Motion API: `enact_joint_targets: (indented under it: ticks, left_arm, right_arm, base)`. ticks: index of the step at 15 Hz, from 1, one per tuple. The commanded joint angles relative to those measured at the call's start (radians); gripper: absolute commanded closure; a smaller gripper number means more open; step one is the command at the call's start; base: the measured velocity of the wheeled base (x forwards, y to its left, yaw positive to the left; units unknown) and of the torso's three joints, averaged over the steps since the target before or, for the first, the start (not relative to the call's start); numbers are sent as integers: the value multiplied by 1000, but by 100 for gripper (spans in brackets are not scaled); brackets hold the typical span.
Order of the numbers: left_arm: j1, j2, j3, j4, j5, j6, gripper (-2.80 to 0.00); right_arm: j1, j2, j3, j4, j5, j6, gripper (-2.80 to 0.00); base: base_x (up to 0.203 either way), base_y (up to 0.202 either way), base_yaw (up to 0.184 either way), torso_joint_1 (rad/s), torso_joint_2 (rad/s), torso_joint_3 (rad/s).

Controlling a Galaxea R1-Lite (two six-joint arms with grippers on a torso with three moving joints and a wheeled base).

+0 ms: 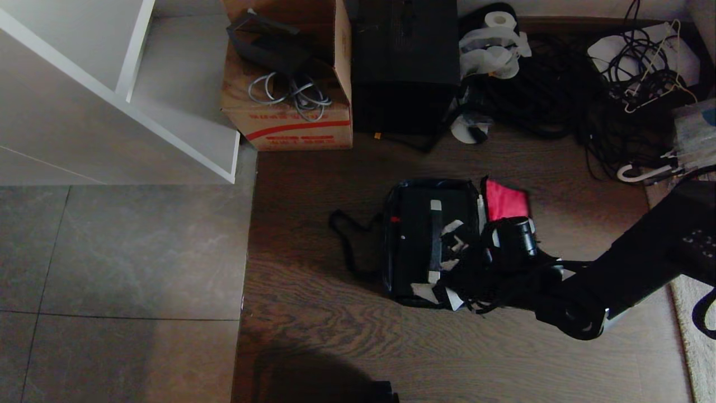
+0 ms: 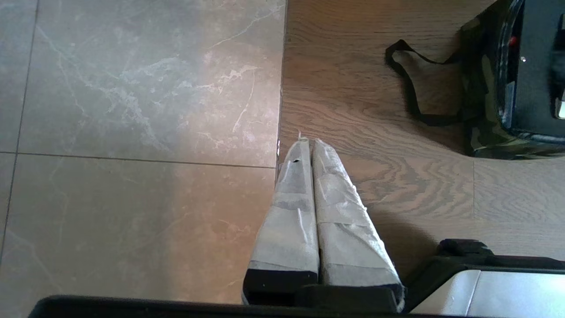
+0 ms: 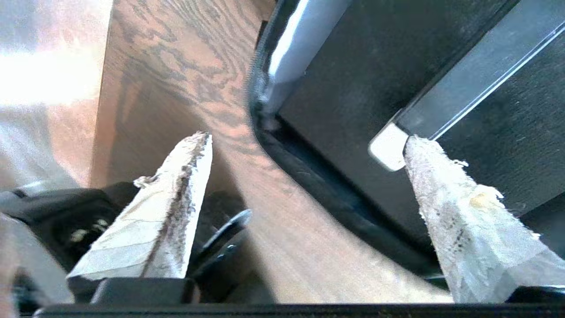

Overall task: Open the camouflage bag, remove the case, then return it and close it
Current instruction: Close the top of the storage box

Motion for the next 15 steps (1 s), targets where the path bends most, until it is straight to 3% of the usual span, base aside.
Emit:
enact_joint_targets:
  ticks: [1, 3, 6, 11, 13, 15]
  left_arm:
    - [0, 0, 0, -1, 0, 0, 0]
    - [0, 0, 0, 0, 0, 0, 0]
    - [0, 0, 0, 1, 0, 0, 0]
    - [0, 0, 0, 1, 0, 0, 0]
    - [0, 0, 0, 0, 0, 0, 0]
    - [0, 0, 0, 1, 0, 0, 0]
  right_arm:
    - [-1, -29, -45, 27, -3, 9, -280]
    - [-68, -48, -50, 62, -7, -4, -280]
    - [-266, -95, -71, 209, 45, -31, -280]
    - [-611, -115, -60, 302, 571, -62, -280]
    - [-703, -76, -61, 369, 601, -106, -280]
    - [-726, -69, -65, 471, 583, -176, -280]
  base:
    - [0, 0, 0, 0, 0, 0]
    - [0, 0, 0, 0, 0, 0]
    - [0, 0, 0, 0, 0, 0]
    - [0, 0, 0, 0, 0, 0]
    - [0, 0, 0, 0, 0, 0]
    - [0, 0, 0, 0, 0, 0]
